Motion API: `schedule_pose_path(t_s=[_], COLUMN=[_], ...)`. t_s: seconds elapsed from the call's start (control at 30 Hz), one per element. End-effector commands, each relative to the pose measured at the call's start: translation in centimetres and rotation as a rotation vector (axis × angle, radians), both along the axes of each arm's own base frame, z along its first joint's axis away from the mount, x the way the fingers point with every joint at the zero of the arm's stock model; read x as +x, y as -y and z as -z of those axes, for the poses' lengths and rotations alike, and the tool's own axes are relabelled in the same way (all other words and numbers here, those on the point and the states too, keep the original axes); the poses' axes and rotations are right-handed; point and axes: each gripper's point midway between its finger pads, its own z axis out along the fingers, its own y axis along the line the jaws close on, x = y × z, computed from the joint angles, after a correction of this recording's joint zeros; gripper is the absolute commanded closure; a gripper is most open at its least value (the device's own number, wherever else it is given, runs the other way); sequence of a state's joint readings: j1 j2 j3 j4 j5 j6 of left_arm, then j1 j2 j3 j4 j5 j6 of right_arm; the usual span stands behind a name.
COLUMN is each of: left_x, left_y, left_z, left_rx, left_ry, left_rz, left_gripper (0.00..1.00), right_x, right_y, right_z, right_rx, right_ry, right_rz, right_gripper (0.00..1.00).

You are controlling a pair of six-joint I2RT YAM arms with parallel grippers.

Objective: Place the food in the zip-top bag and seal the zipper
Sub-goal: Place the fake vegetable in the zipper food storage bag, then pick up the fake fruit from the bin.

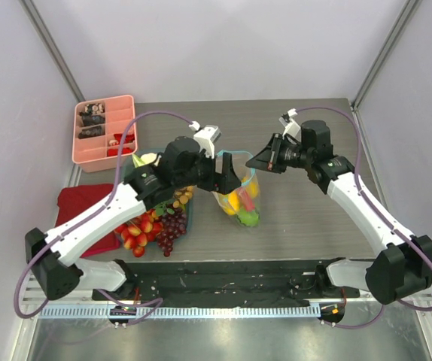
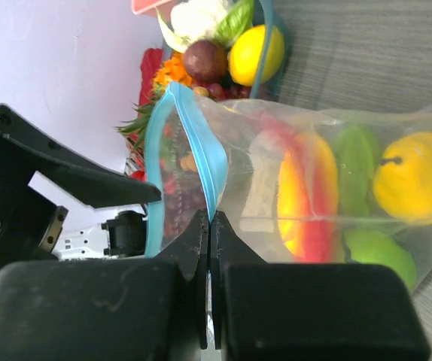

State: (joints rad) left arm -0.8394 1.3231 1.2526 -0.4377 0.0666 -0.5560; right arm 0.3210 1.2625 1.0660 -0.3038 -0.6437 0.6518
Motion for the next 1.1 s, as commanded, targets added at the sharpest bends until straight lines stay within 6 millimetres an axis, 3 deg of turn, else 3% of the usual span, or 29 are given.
schedule_pose_path(t_s=[0.0, 0.07, 0.1, 0.13, 0.17, 0.2, 0.23, 0.27, 0.37, 0.43, 0.5, 0.63, 0.77, 1.07], left_x=[-2.0, -1.5, -0.2, 0.2, -1.9, -2.0, -2.8, -4.0, -4.5, -6.4, -8.0, -10.3, -9.8, -10.1], left_y=[-1.8, -3.0, -4.3, -4.9, -5.4, -6.5, -6.9, -8.2, -11.0, -12.8, -14.0, -16.5, -16.9, -16.5], left_z=[-3.8, -4.8, -4.9, -6.4, -5.7, -5.2, -6.0, -4.6, -2.6, -0.5, 0.9, 5.5, 7.1, 10.9], left_rx=[-0.026, -0.027, -0.011, -0.004, 0.031, 0.109, 0.133, 0.197, 0.334, 0.401, 0.429, 0.530, 0.579, 0.710], left_ry=[0.095, 0.092, 0.104, 0.137, 0.092, 0.159, 0.201, 0.147, 0.151, 0.101, 0.057, -0.074, -0.116, -0.239], left_rz=[0.132, 0.131, 0.125, 0.145, 0.281, 0.403, 0.476, 0.500, 0.494, 0.531, 0.544, 0.538, 0.497, 0.583], left_gripper=[0.09, 0.07, 0.07, 0.07, 0.10, 0.16, 0.17, 0.17, 0.21, 0.25, 0.25, 0.25, 0.25, 0.25], right_x=[-0.8, -1.0, -1.1, -1.1, -1.2, -1.2, -1.3, -1.2, -1.1, -1.0, -1.0, -0.8, -0.7, -0.5], right_y=[-0.3, -0.2, -0.2, -0.2, -0.2, -0.1, -0.1, -0.1, 0.0, 0.1, 0.1, 0.2, 0.2, 0.3], right_z=[-4.9, -5.0, -5.0, -4.9, -4.8, -4.7, -4.5, -4.5, -4.3, -4.1, -3.8, -3.1, -2.8, -2.7], right_rx=[0.088, 0.092, 0.093, 0.090, 0.089, 0.085, 0.083, 0.080, 0.074, 0.068, 0.061, 0.050, 0.042, 0.026], right_ry=[0.176, 0.186, 0.191, 0.191, 0.191, 0.194, 0.191, 0.193, 0.195, 0.187, 0.175, 0.159, 0.157, 0.169], right_rz=[-0.064, -0.072, -0.074, -0.074, -0.076, -0.076, -0.078, -0.073, -0.068, -0.059, -0.057, -0.051, -0.049, -0.046], right_gripper=[0.99, 0.99, 0.99, 0.99, 0.99, 0.99, 0.99, 0.99, 0.99, 0.99, 0.99, 0.99, 0.99, 0.99])
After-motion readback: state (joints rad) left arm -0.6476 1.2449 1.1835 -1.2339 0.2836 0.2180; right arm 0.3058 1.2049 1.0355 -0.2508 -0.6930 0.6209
